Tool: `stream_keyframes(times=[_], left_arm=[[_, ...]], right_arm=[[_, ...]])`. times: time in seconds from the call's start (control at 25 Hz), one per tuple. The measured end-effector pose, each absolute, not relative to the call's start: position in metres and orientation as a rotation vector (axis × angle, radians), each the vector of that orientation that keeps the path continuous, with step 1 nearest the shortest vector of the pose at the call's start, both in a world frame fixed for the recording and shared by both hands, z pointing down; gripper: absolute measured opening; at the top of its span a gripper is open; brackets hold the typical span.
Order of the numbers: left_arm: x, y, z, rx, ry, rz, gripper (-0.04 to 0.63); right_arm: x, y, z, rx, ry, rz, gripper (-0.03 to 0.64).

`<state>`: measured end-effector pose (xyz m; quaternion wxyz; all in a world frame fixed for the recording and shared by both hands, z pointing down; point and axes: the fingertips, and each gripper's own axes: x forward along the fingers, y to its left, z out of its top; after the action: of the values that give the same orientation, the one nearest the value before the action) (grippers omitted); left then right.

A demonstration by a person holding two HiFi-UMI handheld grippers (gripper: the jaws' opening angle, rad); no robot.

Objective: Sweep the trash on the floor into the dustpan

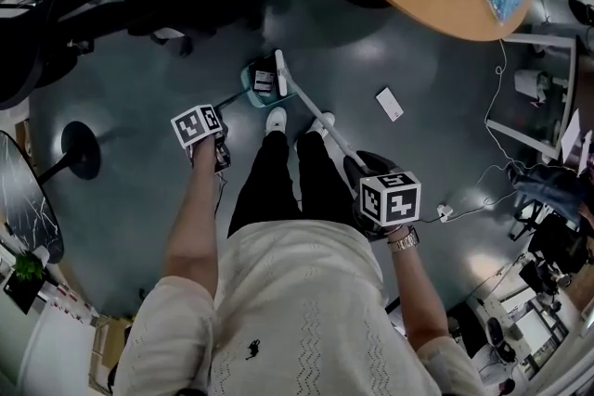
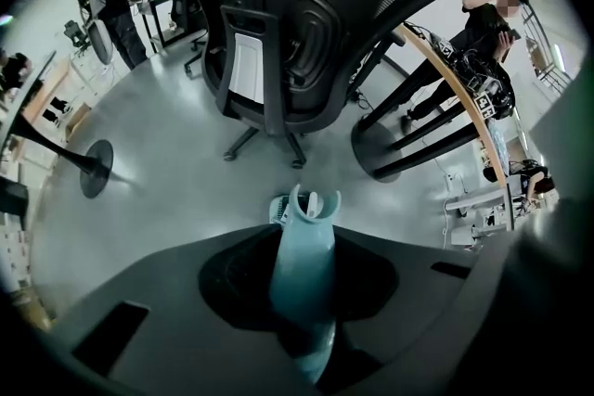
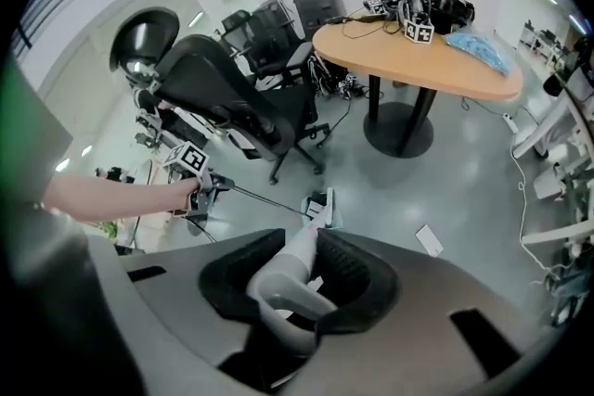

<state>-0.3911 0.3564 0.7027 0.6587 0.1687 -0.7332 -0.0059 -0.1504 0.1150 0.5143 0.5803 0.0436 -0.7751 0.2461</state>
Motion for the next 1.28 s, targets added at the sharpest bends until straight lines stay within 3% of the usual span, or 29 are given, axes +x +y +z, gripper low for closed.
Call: stream_keyframes(times=[0.28, 0.48, 0.96, 1.28], left_arm=[[-0.401, 0.352, 0.692, 0.565, -1.638, 0.075, 0.098], [-0.391, 0.319, 0.684, 0.734, -1.575, 0.198, 0.098], [-0.307, 0.134, 0.679, 0.983, -1.460, 0.416, 0.098], [-0.244, 0.005, 0.689, 0.987, -1.455, 0.483, 0.098]], right_arm=[[-0.146, 0.059, 0.467, 0.398, -1.846, 0.906, 0.110], [-0.094, -0.003, 0.420, 0.622, -1.896, 0.980, 0.109], [0.168, -0.143, 0.370, 1.214, -1.818, 1.006, 0.109], [0.300, -0.224, 0.419, 1.315, -1.729, 0.902, 0.110]])
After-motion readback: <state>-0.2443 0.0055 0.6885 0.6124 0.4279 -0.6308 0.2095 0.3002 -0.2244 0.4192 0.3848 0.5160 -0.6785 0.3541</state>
